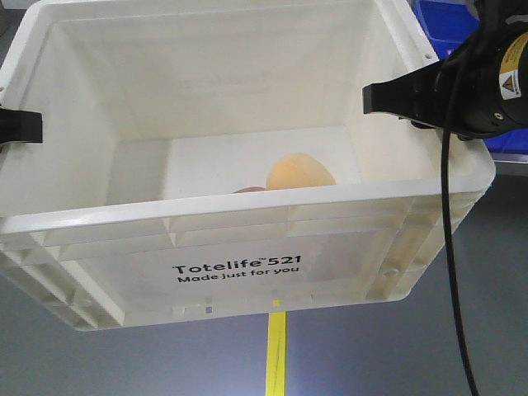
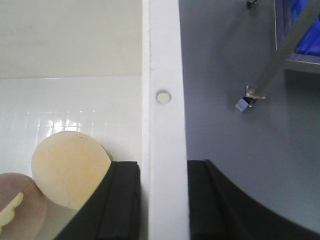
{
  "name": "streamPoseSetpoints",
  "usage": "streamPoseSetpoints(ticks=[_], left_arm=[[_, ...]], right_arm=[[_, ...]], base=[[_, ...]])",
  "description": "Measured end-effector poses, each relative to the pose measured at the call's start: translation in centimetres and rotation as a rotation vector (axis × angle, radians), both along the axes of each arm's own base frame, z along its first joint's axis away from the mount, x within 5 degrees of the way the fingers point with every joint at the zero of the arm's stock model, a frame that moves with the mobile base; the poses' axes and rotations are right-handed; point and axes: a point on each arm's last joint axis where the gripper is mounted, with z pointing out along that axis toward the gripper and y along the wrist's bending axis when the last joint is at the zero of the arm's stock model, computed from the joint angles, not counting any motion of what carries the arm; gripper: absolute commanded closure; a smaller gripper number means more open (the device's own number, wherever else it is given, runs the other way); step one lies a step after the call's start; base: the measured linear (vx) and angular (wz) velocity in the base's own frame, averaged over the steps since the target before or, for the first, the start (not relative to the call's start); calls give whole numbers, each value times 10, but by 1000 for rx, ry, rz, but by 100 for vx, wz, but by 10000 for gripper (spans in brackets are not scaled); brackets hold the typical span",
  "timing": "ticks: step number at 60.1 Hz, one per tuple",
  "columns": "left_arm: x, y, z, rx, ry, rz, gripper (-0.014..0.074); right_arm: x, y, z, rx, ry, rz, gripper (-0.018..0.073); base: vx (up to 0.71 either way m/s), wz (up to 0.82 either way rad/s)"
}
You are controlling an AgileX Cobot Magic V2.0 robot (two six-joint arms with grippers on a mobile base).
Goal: Place moving items into box and shelve
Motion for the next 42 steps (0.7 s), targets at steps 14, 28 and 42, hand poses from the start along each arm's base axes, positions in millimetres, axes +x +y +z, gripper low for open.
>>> streamPoseSetpoints(ticks=[14, 28, 42], left_arm=[[0, 0, 0, 0, 0, 0, 492], [0, 0, 0, 0, 0, 0, 492], [0, 0, 0, 0, 0, 0, 492]], right_arm=[[0, 0, 0, 1, -1, 0, 489], [0, 0, 0, 0, 0, 0, 489], [0, 0, 0, 0, 0, 0, 489]], base=[[49, -1], [48, -1], [48, -2]])
